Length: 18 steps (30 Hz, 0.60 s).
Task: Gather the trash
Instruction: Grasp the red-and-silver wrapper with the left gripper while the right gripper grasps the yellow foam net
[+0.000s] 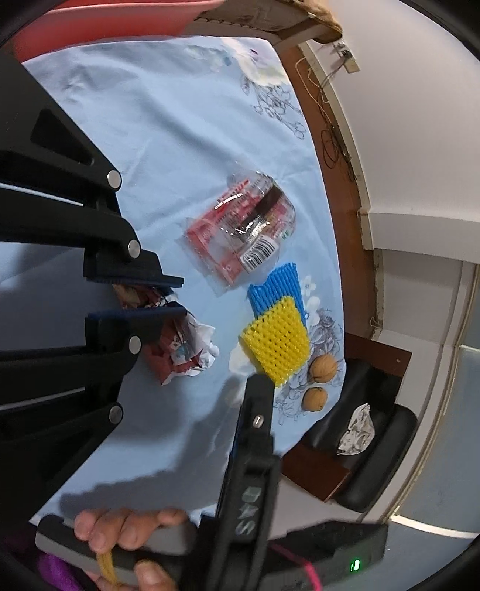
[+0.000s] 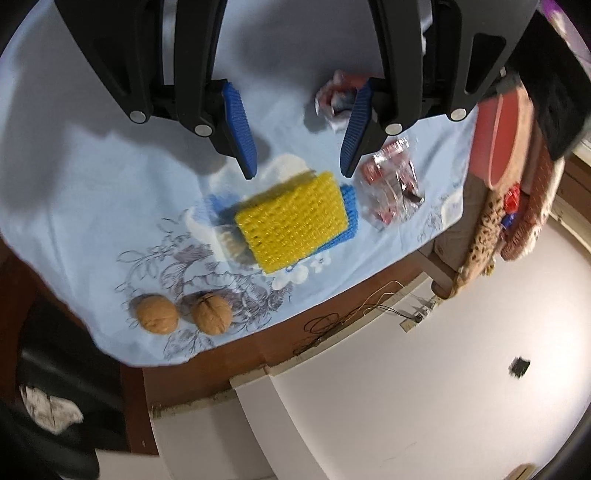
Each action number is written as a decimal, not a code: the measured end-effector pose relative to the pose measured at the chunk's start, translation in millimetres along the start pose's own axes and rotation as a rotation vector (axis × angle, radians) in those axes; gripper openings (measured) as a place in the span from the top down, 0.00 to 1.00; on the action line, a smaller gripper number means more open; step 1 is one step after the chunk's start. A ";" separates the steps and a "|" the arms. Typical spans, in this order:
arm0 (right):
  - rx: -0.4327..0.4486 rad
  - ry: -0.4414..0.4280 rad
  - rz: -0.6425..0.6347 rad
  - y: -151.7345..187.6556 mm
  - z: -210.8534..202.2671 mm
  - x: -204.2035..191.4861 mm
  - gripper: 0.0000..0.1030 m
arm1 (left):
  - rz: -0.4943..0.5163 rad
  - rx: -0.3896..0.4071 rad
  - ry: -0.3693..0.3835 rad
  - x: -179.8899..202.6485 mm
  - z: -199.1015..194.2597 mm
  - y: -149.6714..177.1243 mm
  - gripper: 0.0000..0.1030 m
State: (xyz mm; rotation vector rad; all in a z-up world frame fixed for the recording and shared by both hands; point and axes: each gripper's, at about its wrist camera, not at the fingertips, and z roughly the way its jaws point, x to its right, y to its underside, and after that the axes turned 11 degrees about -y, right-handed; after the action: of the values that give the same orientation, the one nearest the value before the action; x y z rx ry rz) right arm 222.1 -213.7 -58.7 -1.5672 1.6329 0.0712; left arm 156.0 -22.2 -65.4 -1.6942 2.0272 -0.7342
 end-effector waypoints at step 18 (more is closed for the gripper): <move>0.047 0.021 0.223 -18.2 36.2 22.2 0.94 | -0.080 0.029 0.002 -19.5 -31.4 15.4 0.91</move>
State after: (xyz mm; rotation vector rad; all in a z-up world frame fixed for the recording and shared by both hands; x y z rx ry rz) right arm 259.5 -214.6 -85.9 -1.3503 1.8082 0.1339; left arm 128.7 3.3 -50.9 -1.7672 1.9501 -0.7875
